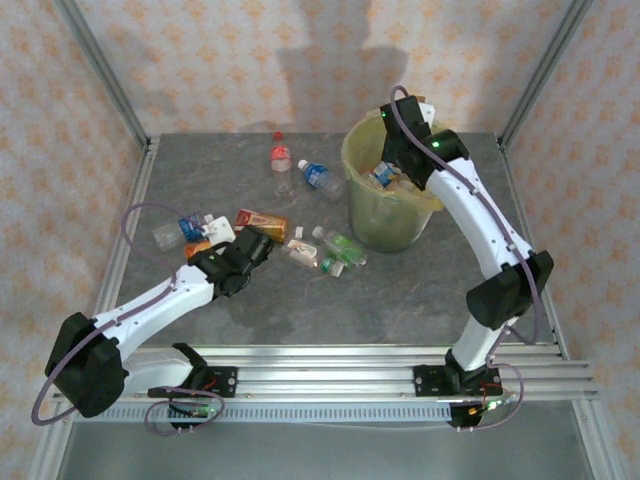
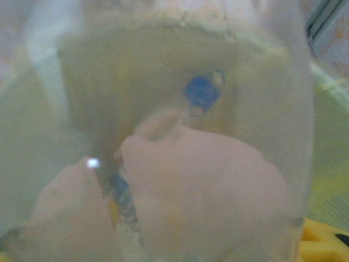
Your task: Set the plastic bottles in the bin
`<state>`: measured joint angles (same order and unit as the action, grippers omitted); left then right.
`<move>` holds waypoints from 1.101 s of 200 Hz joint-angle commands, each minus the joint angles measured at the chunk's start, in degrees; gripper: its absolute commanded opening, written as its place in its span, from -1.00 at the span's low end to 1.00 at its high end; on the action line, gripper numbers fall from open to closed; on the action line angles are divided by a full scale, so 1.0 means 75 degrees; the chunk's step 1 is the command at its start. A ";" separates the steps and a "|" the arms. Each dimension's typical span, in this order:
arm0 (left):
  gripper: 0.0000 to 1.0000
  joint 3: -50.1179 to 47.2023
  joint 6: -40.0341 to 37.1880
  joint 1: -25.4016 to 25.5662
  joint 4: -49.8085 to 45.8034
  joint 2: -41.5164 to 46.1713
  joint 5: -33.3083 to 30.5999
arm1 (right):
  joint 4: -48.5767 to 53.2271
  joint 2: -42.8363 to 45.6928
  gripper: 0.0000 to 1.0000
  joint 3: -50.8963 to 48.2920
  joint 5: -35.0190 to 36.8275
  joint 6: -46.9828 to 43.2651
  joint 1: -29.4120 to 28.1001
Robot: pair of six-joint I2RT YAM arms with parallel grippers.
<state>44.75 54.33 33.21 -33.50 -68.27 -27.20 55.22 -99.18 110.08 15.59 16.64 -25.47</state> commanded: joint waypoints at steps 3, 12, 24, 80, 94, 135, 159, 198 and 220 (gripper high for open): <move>1.00 0.0266 -0.0095 -0.0066 0.0012 -0.0056 -0.0073 | 0.0552 -0.0042 -0.52 0.0023 -0.0065 0.0329 0.0022; 1.00 0.0277 -0.0094 -0.0067 0.0013 -0.0070 -0.0065 | 0.0570 -0.0036 -0.50 -0.0132 -0.0087 0.0410 0.0023; 1.00 0.0269 -0.0095 -0.0069 -0.0005 -0.0064 -0.0047 | 0.0571 -0.0010 -0.49 -0.0339 -0.0130 0.0493 0.0033; 1.00 0.0300 -0.0058 -0.0063 -0.0057 -0.0024 -0.0132 | 0.0877 0.0028 -0.36 -0.0875 0.0482 0.0696 0.0045; 1.00 0.0303 -0.0068 -0.0063 -0.0046 -0.0011 -0.0134 | 0.0962 0.0028 -0.32 -0.0960 0.0619 0.0710 0.0042; 1.00 0.0291 -0.0016 -0.0061 -0.0098 -0.0033 -0.0147 | 0.1038 0.0040 0.09 -0.1095 0.0802 0.0755 0.0039; 1.00 0.0291 -0.0013 -0.0069 -0.0133 -0.0004 -0.0184 | 0.1075 0.0129 0.43 -0.1096 0.0874 0.0781 0.0042; 1.00 0.0292 -0.0036 -0.0067 -0.0139 0.0022 -0.0265 | 0.0959 0.0519 0.73 -0.1163 0.0874 0.0667 0.0045; 1.00 0.0312 -0.0036 -0.0066 -0.0126 0.0014 -0.0284 | 0.0759 0.0839 0.77 -0.1268 0.0770 0.0513 0.0045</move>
<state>45.41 54.06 33.21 -33.39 -68.53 -27.05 60.47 -97.86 101.75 19.57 21.58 -25.39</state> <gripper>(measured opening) 0.999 0.875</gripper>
